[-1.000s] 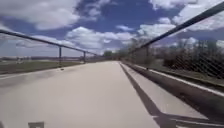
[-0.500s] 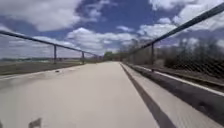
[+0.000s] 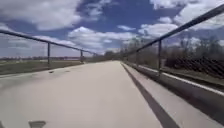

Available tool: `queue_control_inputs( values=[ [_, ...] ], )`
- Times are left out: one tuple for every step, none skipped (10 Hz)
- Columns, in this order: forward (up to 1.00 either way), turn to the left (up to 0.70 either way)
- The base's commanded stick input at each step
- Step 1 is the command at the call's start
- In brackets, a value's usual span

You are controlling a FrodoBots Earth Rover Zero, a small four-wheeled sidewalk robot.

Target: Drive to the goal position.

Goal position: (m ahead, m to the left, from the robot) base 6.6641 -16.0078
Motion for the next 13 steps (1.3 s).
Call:
queue_control_inputs(
  values=[
    [1.00, 0.00],
    [1.00, 0.00],
    [1.00, 0.00],
    [1.00, -0.18],
    [1.00, -0.04],
    [1.00, 0.00],
    [1.00, 0.00],
    [1.00, 0.00],
    [1.00, 0.00],
    [1.00, -0.19],
    [1.00, 0.00],
    [1.00, 0.00],
    [1.00, 0.00]
  ],
)
